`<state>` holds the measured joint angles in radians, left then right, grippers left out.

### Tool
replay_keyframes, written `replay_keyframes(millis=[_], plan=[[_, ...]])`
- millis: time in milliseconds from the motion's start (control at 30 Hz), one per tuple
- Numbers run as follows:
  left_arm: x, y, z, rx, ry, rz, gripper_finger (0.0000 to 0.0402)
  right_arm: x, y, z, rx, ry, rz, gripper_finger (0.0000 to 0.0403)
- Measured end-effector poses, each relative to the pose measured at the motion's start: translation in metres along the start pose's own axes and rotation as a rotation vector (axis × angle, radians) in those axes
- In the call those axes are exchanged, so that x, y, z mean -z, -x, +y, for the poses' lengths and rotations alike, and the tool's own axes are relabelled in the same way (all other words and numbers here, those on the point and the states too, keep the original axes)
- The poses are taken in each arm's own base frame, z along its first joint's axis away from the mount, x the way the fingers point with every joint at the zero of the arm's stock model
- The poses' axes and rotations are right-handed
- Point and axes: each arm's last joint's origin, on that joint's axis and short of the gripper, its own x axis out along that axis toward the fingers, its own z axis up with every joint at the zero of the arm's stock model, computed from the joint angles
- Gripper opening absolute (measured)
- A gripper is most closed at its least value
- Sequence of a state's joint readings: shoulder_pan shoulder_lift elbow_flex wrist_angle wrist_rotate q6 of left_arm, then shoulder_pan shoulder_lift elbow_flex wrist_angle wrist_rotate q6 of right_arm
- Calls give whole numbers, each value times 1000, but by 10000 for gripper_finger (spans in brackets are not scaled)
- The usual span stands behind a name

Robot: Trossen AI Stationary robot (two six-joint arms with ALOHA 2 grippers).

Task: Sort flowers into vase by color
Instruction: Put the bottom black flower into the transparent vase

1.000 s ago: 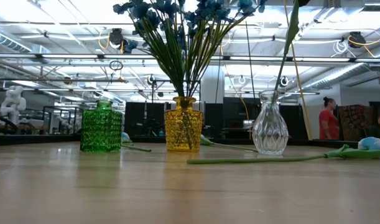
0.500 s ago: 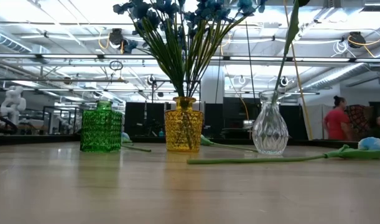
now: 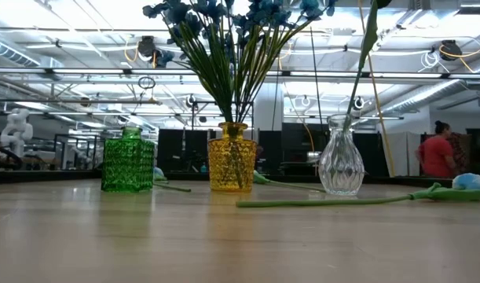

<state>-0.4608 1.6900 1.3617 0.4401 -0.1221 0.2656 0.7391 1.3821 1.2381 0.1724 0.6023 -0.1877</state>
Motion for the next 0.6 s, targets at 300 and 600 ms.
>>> replay_keyframes(millis=[300, 600], plan=[[-16, 12, -8, -196, 4, 53, 152, 18, -7, -14, 42, -114, 146, 2], [-10, 12, -4, -288, 14, 122, 153, 31, -18, -32, 19, -188, 234, 2]])
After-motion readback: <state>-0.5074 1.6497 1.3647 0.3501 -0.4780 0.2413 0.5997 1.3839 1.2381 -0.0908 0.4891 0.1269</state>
